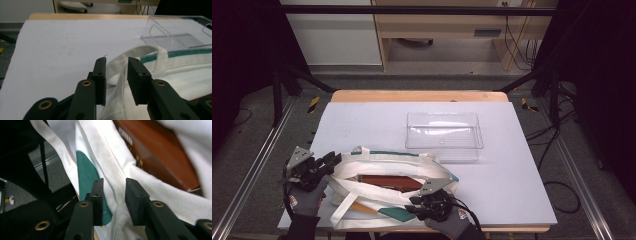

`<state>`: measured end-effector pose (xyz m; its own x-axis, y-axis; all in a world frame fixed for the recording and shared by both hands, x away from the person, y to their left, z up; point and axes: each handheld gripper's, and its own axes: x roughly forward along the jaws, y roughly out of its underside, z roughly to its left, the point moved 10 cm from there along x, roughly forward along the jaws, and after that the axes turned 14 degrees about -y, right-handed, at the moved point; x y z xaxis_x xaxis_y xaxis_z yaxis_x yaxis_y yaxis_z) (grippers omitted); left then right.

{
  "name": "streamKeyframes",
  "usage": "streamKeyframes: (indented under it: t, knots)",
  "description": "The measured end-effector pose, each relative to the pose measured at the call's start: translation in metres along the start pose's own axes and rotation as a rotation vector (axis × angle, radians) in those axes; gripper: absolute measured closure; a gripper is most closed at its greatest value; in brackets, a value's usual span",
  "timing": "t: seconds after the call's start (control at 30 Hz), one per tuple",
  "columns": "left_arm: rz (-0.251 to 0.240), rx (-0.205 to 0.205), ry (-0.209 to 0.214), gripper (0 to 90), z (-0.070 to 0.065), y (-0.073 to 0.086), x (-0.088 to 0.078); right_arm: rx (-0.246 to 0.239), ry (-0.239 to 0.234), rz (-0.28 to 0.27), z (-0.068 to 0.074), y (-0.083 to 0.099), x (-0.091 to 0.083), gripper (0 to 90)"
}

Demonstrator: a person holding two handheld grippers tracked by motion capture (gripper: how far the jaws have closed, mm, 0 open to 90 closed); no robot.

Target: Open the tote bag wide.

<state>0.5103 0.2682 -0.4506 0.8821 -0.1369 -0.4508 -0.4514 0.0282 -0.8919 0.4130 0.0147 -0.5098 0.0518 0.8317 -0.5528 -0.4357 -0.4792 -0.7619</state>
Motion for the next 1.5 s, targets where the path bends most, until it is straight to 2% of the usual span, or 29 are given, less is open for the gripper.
streamKeyframes:
  t: [0.1, 0.13, 0.17, 0.23, 0.27, 0.3, 0.33, 0.37, 0.4, 0.43, 0.47, 0.5, 0.53, 0.57, 0.6, 0.63, 0.67, 0.7, 0.8, 0.83, 0.87, 0.9, 1.03, 1.2, 1.3, 1.33, 1.37, 1.5]
  knots:
    - [-0.048, -0.012, 0.015, 64.7, -0.001, -0.014, -0.016, -0.018, -0.002, -0.063, 0.005, -0.014, -0.015, 64.1]
    - [-0.048, -0.012, 0.015, 64.8, -0.001, -0.014, -0.016, -0.018, -0.002, -0.063, 0.005, -0.014, -0.015, 64.1]
    - [-0.067, -0.004, 0.032, 65.5, -0.006, -0.019, -0.025, -0.029, 0.018, -0.107, 0.004, -0.022, -0.027, 63.5]
    - [-0.075, 0.005, 0.042, 67.4, -0.01, -0.02, -0.028, -0.033, 0.035, -0.129, 0.003, -0.026, -0.034, 63.7]
    - [-0.075, 0.018, 0.051, 72.1, -0.014, -0.02, -0.03, -0.032, 0.068, -0.164, -0.003, -0.03, -0.045, 65.4]
    - [-0.062, 0.049, 0.068, 73.9, -0.026, -0.017, -0.032, -0.028, 0.086, -0.176, -0.006, -0.031, -0.049, 66.3]
    - [-0.062, 0.049, 0.068, 75.7, -0.026, -0.017, -0.032, -0.022, 0.102, -0.183, -0.01, -0.031, -0.052, 67.7]
    - [-0.047, 0.083, 0.084, 78.1, -0.038, -0.012, -0.032, -0.02, 0.116, -0.186, -0.013, -0.031, -0.055, 69.6]
    - [-0.047, 0.083, 0.084, 79.8, -0.038, -0.012, -0.032, -0.02, 0.116, -0.186, -0.013, -0.031, -0.055, 69.6]
    - [-0.025, 0.117, 0.101, 81.9, -0.049, -0.004, -0.032, -0.013, 0.139, -0.186, -0.019, -0.029, -0.057, 73.1]
    - [-0.025, 0.117, 0.101, 83.0, -0.049, -0.004, -0.032, -0.013, 0.139, -0.186, -0.019, -0.029, -0.057, 73.1]
    - [-0.001, 0.158, 0.109, 84.2, -0.058, 0.005, -0.029, -0.006, 0.157, -0.184, -0.024, -0.027, -0.058, 76.4]
    - [-0.001, 0.158, 0.109, 85.0, -0.058, 0.005, -0.029, -0.007, 0.164, -0.18, -0.025, -0.026, -0.058, 77.9]
    - [0.031, 0.2, 0.121, 85.9, -0.066, 0.017, -0.026, -0.003, 0.177, -0.179, -0.028, -0.024, -0.058, 79.3]
    - [0.031, 0.2, 0.121, 86.3, -0.066, 0.017, -0.026, -0.003, 0.177, -0.179, -0.028, -0.024, -0.058, 79.3]
    - [0.056, 0.218, 0.127, 86.6, -0.068, 0.025, -0.024, -0.001, 0.187, -0.182, -0.03, -0.023, -0.059, 81.6]
    - [0.056, 0.218, 0.127, 86.6, -0.068, 0.025, -0.024, -0.001, 0.187, -0.182, -0.03, -0.023, -0.059, 81.6]
    - [0.076, 0.227, 0.136, 86.7, -0.068, 0.033, -0.024, 0.006, 0.195, -0.185, -0.033, -0.023, -0.06, 82.3]
    - [0.092, 0.238, 0.138, 86.8, -0.066, 0.042, -0.026, 0.008, 0.204, -0.18, -0.034, -0.021, -0.06, 82.5]
    - [0.115, 0.248, 0.143, 86.9, -0.064, 0.054, -0.029, 0.01, 0.211, -0.169, -0.036, -0.019, -0.059, 82.5]
    - [0.115, 0.248, 0.143, 86.9, -0.064, 0.054, -0.029, 0.01, 0.211, -0.169, -0.036, -0.019, -0.059, 82.5]
    - [0.139, 0.254, 0.148, 87.1, -0.063, 0.065, -0.031, 0.017, 0.216, -0.158, -0.037, -0.016, -0.057, 82.8]
    - [0.158, 0.268, 0.151, 87.5, -0.061, 0.076, -0.035, 0.035, 0.217, -0.143, -0.04, -0.01, -0.057, 83.6]
    - [0.192, 0.265, 0.143, 87.8, -0.059, 0.085, -0.033, 0.051, 0.219, -0.122, -0.042, 0.0, -0.055, 84.2]
    - [0.227, 0.259, 0.146, 88.0, -0.058, 0.093, -0.031, 0.074, 0.224, -0.09, -0.046, 0.015, -0.054, 85.0]
    - [0.227, 0.259, 0.146, 88.1, -0.058, 0.093, -0.031, 0.074, 0.224, -0.09, -0.046, 0.015, -0.054, 85.0]
    - [0.241, 0.26, 0.147, 88.2, -0.058, 0.096, -0.029, 0.092, 0.212, -0.093, -0.047, 0.023, -0.054, 85.8]
    - [0.262, 0.281, 0.136, 88.8, -0.059, 0.101, -0.027, 0.091, 0.208, -0.096, -0.048, 0.027, -0.052, 86.1]
